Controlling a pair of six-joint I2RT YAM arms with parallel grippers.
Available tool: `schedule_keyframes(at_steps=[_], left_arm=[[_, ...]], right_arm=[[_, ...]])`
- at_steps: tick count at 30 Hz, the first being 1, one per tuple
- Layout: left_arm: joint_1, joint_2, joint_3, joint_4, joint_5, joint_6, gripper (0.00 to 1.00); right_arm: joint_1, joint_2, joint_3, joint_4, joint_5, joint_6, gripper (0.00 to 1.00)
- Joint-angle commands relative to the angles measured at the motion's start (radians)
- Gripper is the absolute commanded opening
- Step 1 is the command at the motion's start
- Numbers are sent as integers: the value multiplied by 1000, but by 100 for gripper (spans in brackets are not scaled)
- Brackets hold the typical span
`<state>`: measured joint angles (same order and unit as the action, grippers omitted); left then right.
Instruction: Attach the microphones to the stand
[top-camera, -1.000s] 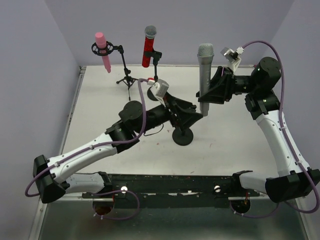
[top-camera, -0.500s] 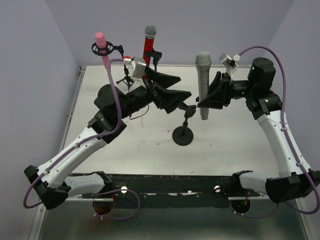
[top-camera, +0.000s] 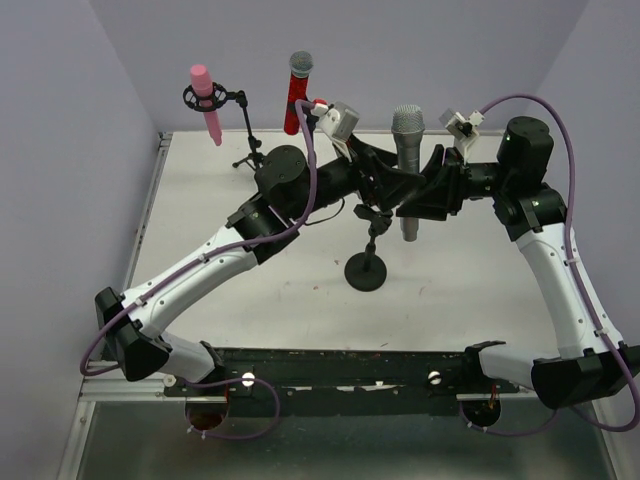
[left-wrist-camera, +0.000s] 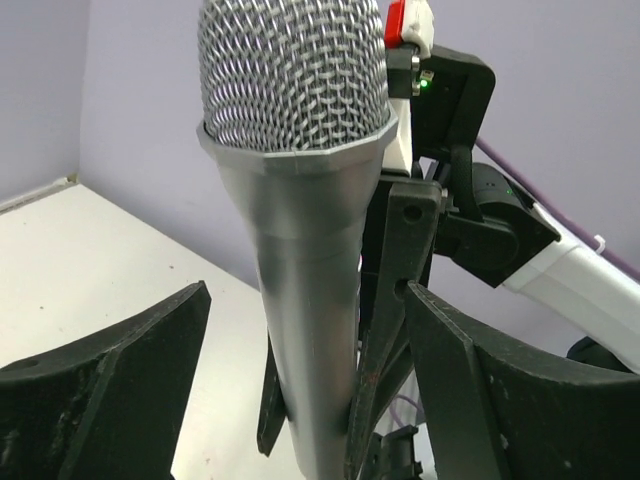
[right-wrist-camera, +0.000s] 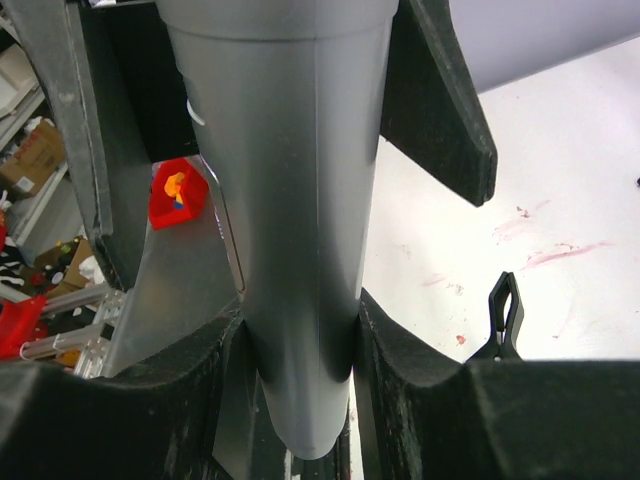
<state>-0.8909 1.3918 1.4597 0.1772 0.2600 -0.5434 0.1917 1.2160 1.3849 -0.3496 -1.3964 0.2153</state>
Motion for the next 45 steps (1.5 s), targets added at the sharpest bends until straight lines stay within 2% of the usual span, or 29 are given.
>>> schedule_keyframes(at_steps=[1,9,13,15,19,21,23,25,26,27,28,30,31,32,35,37,39,41,43,45], left_arm=[[-3,21,45,64,-37,-20,83],[-3,45,70,58,-71,-17,67],[-3,50,77,59,-73,-9,66],[-3,53,82,61,-70,-10,62],[0,58,90,64,-48,-13,40],[4,58,91,67,-33,-26,22],[15,55,90,76,1,-39,10],[24,41,77,87,16,-50,1],[29,29,65,100,24,-52,0],[33,9,45,116,30,-53,0],[40,-6,33,126,38,-55,0],[53,-51,4,136,54,-55,0],[59,-72,-10,134,74,-53,0],[70,-100,-25,128,97,-49,0],[99,-192,-79,70,166,9,0],[116,-269,-126,7,229,90,0],[132,-345,-163,-121,248,189,0],[148,-424,-211,-233,248,285,0],[170,-508,-280,-316,251,376,0],[185,-586,-369,-379,230,475,0]], right_arm=[[2,-15,3,-14,-13,-14,14],[2,-15,-4,-11,-19,-16,14],[3,-15,-10,-9,-21,-16,15],[2,-18,-18,-8,-19,-17,15],[2,-23,-26,-6,-19,-16,15],[2,-21,-24,-8,-18,-17,16],[3,-19,-21,-11,-15,-25,19],[2,-21,-14,-47,11,-60,34],[0,-18,-7,-80,28,-88,44],[0,-18,2,-107,45,-121,59],[2,-19,6,-139,66,-152,69],[2,-23,22,-210,106,-244,90],[2,-23,38,-262,132,-295,98],[2,-21,54,-310,166,-359,100],[2,-9,91,-445,298,-554,100],[2,-10,77,-474,390,-666,100],[2,-16,43,-488,451,-784,100],[2,-16,-1,-537,450,-934,100],[2,-10,-43,-644,404,-1231,100],[3,-19,-111,-715,367,-1460,100]])
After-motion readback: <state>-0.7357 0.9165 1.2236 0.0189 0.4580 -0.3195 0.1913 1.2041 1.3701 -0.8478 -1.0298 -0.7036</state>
